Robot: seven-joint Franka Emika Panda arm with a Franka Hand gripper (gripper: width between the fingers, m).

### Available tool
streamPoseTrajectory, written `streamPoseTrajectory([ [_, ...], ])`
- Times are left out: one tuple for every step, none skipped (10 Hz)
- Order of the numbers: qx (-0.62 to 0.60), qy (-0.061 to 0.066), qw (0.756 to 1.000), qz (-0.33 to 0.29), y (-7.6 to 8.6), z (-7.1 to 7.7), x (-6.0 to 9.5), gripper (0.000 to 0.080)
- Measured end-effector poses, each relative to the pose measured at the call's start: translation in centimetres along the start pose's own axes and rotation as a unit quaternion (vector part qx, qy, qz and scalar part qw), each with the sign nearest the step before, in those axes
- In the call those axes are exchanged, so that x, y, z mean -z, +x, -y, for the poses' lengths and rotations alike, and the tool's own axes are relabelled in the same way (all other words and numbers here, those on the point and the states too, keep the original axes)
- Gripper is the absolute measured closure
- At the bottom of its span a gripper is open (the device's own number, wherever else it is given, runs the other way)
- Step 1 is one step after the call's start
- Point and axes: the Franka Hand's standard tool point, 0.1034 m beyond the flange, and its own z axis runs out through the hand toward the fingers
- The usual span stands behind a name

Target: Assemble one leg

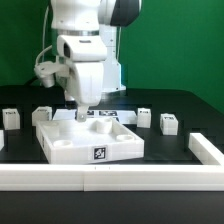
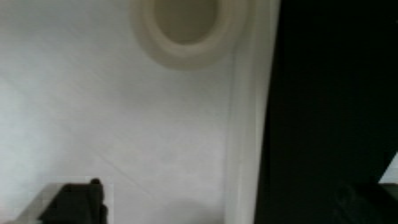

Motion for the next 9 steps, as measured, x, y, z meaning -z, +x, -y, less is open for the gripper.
streamPoseTrajectory([
  [-0.006,0.008,1.0,-0.006,-0.2,0.5,-0.9,0.015],
  [-0.008,0.011,1.0,-0.009,-0.3,0.6,-1.5,0.015],
  [-0.011,0.016,1.0,-0.013,-0.2,0.6,-2.3,0.015],
  [-0.016,0.018,1.0,-0.015,0.0,0.5,-2.6,0.015],
  [-0.024,0.018,0.999,-0.015,0.1,0.4,-2.6,0.015],
  [-0.028,0.018,0.999,-0.015,0.2,0.3,-2.5,0.0178],
  [-0.029,0.019,0.999,-0.015,0.1,0.4,-2.6,0.0313],
  [-0.03,0.019,0.999,-0.015,0.1,0.5,-2.6,0.0468],
  [-0.03,0.019,0.999,-0.015,0.1,0.5,-2.6,0.0468],
])
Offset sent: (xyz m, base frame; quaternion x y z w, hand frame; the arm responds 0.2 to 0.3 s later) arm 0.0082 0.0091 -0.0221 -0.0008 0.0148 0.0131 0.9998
